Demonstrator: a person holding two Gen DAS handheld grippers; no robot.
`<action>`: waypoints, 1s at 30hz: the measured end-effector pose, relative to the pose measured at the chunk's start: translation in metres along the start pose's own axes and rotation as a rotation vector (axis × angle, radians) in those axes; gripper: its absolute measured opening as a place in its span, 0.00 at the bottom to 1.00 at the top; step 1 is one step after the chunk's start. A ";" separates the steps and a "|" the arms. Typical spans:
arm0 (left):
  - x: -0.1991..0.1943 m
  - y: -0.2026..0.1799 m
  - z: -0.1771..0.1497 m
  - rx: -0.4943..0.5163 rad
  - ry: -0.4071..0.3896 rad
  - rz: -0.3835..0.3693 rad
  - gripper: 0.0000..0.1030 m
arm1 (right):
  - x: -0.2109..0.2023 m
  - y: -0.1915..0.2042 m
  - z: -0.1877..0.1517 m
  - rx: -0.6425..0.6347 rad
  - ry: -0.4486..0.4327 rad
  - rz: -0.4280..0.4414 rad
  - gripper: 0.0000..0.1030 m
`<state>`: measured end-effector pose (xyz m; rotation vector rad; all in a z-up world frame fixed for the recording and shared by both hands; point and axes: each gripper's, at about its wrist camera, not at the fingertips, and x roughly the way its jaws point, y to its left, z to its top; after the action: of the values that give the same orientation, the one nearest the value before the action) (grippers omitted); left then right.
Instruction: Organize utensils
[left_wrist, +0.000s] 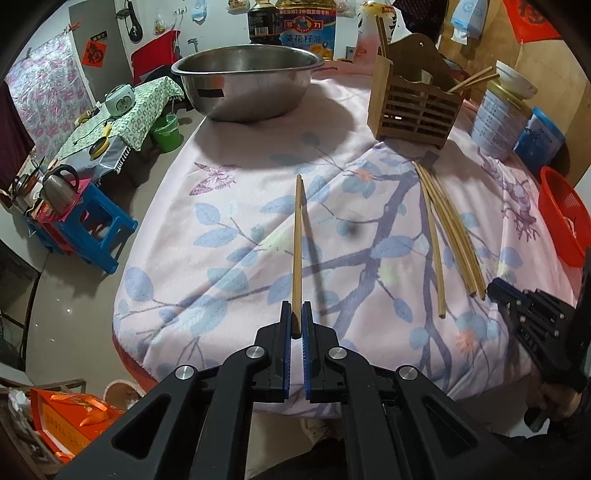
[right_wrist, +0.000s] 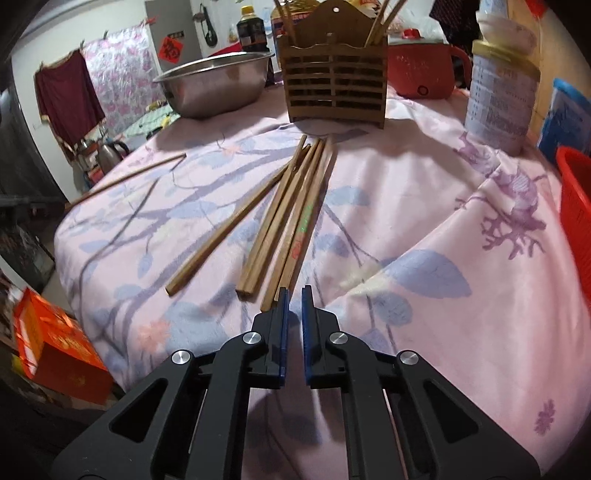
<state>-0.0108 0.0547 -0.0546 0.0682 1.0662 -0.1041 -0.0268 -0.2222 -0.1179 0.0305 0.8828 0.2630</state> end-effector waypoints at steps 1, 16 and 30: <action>-0.001 0.001 0.000 0.001 0.000 0.004 0.05 | -0.002 -0.001 0.001 0.022 -0.008 0.027 0.11; 0.002 -0.002 0.001 0.008 0.013 0.020 0.05 | -0.002 -0.024 -0.004 0.079 -0.038 -0.032 0.10; -0.001 -0.010 0.017 0.019 -0.025 0.015 0.05 | -0.018 -0.020 0.011 0.028 -0.088 -0.060 0.01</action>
<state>0.0026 0.0426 -0.0459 0.0921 1.0398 -0.1011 -0.0254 -0.2451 -0.1001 0.0410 0.7983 0.1923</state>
